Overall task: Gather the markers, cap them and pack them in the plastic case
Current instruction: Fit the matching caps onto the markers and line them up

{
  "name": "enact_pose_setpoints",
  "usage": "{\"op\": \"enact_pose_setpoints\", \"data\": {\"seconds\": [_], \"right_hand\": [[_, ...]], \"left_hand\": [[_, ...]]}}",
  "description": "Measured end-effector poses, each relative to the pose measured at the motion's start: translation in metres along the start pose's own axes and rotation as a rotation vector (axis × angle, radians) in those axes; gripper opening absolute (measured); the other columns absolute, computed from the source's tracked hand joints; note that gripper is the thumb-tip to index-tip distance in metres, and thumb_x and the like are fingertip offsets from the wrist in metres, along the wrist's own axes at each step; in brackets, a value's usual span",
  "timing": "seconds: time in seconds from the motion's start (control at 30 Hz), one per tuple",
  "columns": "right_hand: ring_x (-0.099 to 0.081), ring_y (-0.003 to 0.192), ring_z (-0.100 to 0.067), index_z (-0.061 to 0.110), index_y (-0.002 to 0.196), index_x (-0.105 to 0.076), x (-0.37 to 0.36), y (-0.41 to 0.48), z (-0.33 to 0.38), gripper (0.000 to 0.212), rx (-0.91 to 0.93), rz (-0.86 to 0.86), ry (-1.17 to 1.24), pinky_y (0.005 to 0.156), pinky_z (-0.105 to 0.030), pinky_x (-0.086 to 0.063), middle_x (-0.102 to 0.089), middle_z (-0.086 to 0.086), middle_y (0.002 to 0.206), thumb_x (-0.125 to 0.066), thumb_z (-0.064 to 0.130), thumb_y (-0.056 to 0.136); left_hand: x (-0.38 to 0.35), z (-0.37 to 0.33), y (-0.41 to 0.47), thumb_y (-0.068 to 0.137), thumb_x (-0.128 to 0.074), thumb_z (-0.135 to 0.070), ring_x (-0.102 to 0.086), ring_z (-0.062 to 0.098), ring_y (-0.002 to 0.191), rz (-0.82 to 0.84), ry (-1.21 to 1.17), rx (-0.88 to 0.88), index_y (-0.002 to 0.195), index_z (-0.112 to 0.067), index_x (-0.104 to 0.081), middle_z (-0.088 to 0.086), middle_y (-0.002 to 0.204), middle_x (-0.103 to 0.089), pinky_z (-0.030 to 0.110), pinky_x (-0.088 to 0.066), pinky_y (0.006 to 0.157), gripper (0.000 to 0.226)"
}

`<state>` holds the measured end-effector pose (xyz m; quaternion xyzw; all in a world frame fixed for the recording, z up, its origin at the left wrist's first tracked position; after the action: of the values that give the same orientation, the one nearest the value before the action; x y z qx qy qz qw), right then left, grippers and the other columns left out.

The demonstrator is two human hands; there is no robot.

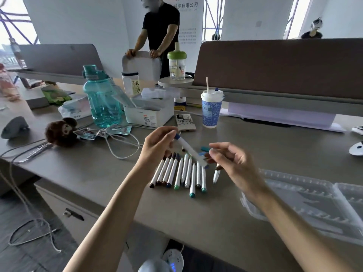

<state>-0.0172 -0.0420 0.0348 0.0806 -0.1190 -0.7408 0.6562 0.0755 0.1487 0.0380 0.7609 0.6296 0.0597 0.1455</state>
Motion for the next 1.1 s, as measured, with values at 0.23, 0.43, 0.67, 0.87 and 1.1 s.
{"op": "enact_pose_setpoints", "data": {"seconds": [0.23,0.43,0.67,0.87,1.1], "right_hand": [[-0.068,0.081,-0.01,0.013,0.105,-0.069,0.012,0.004,-0.006,0.014,-0.015,-0.063,-0.018,0.067,-0.012,-0.047,-0.075,-0.008,0.095,-0.062,0.01,0.093],[-0.067,0.082,-0.009,0.01,0.107,-0.068,0.013,0.005,-0.008,0.016,-0.033,-0.063,-0.04,0.066,-0.011,-0.048,-0.073,-0.014,0.102,-0.062,0.009,0.093],[-0.066,0.084,-0.013,0.007,0.109,-0.068,0.016,0.006,-0.006,0.018,-0.027,-0.068,-0.071,0.068,-0.009,-0.047,-0.071,-0.016,0.103,-0.062,0.009,0.093],[-0.066,0.086,-0.015,0.01,0.108,-0.068,0.019,0.008,-0.008,0.016,-0.033,-0.064,-0.119,0.07,-0.011,-0.047,-0.072,-0.016,0.101,-0.062,0.012,0.093],[-0.065,0.081,-0.006,0.007,0.106,-0.069,0.024,0.011,-0.014,0.015,-0.03,-0.096,-0.153,0.071,-0.01,-0.048,-0.072,-0.011,0.097,-0.06,0.007,0.094]], "left_hand": [[0.017,0.006,0.017,0.092,-0.059,-0.015,-0.062,0.013,0.078,-0.049,0.542,-0.033,0.086,-0.035,-0.067,-0.009,0.077,-0.067,0.024,-0.048,0.075,0.022],[0.008,0.014,0.019,0.093,-0.059,-0.023,-0.065,0.019,0.08,-0.06,0.666,0.032,0.095,-0.019,-0.073,-0.004,0.079,-0.07,0.027,-0.05,0.071,0.015],[0.003,0.023,0.019,0.09,-0.06,-0.022,-0.065,0.02,0.083,-0.024,0.829,0.045,0.098,-0.024,-0.073,-0.004,0.082,-0.068,0.028,-0.048,0.076,0.015],[0.004,0.027,0.013,0.089,-0.061,-0.036,-0.06,0.018,0.101,-0.05,1.019,-0.067,0.116,-0.026,-0.067,-0.005,0.104,-0.07,0.026,-0.041,0.07,0.029],[0.003,0.027,-0.014,0.088,-0.064,-0.022,-0.05,0.013,0.098,0.012,1.032,-0.329,0.094,-0.027,-0.073,-0.015,0.096,-0.068,0.03,-0.045,0.082,0.011]]}}
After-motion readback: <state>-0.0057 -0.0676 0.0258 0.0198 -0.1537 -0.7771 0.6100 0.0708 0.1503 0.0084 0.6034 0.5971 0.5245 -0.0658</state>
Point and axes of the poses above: each hand's wrist, its own y-axis towards the middle knuckle, its own x-axis out of the back of the hand, z = x × y, the point moved 6 cm from there along y, towards the middle knuckle
